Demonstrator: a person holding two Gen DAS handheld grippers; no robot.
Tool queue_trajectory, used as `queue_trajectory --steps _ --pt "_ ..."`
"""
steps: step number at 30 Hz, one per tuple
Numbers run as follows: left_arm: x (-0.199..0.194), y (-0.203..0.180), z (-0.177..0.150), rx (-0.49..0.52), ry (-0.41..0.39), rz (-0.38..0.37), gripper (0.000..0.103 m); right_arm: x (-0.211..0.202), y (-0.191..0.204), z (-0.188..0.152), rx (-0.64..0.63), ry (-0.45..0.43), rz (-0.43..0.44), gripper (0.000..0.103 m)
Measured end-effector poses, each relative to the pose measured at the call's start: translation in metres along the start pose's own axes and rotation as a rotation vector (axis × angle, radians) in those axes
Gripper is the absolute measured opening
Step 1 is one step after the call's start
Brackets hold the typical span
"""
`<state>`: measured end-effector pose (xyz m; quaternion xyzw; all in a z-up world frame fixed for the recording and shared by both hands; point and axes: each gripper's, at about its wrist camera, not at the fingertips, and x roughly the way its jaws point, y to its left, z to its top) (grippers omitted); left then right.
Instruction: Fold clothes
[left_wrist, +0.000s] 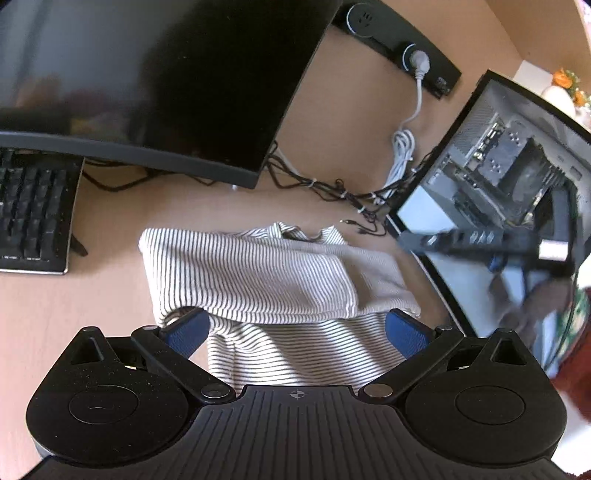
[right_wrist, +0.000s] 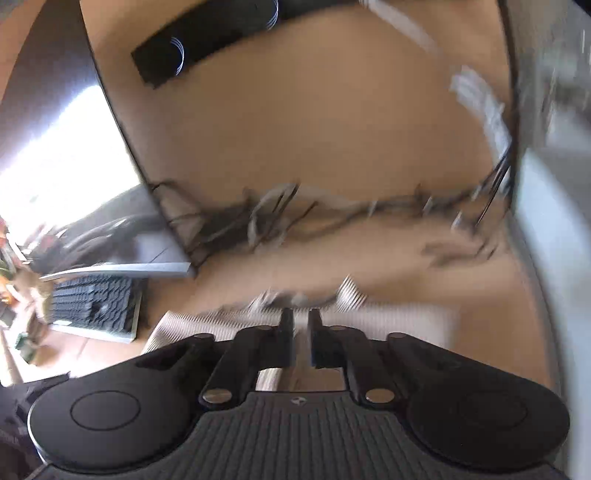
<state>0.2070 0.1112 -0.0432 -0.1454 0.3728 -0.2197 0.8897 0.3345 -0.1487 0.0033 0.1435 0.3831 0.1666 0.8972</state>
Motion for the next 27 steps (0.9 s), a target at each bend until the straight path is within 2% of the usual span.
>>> queue_trajectory --steps 1,3,6,7,9,10,11,20,25,27 --pt "0.001 0.000 0.000 0.004 0.008 0.010 0.103 0.012 -0.002 -0.008 0.024 0.017 0.030 0.028" --pt "0.004 -0.003 0.000 0.002 0.026 0.029 0.103 0.036 -0.004 -0.020 0.088 0.042 0.074 0.032" --pt "0.010 -0.005 0.001 -0.017 0.047 0.041 0.103 0.064 -0.009 -0.036 0.145 0.087 0.114 0.032" --pt "0.011 -0.006 0.001 -0.019 0.048 0.041 0.103 0.070 -0.003 -0.038 0.142 0.099 0.142 0.024" --pt "0.013 -0.006 0.002 -0.021 0.049 0.042 0.103 0.060 0.018 -0.032 0.023 0.048 0.159 0.004" --pt "0.015 -0.007 0.002 -0.022 0.050 0.043 0.103 0.052 0.029 -0.028 -0.048 0.015 0.161 0.004" --pt "0.016 -0.007 0.002 -0.024 0.050 0.043 0.103 0.048 0.029 -0.027 -0.070 0.002 0.147 0.004" --pt "0.029 0.002 0.018 -0.034 0.030 0.050 0.103 0.032 -0.034 -0.034 -0.003 0.006 -0.064 0.004" --pt "0.059 -0.012 0.030 0.027 0.062 -0.006 0.103 0.023 -0.069 -0.039 0.034 0.009 -0.182 0.005" --pt "0.077 -0.018 0.034 0.053 0.090 -0.039 0.103 0.024 -0.078 -0.043 0.058 0.006 -0.198 0.005"
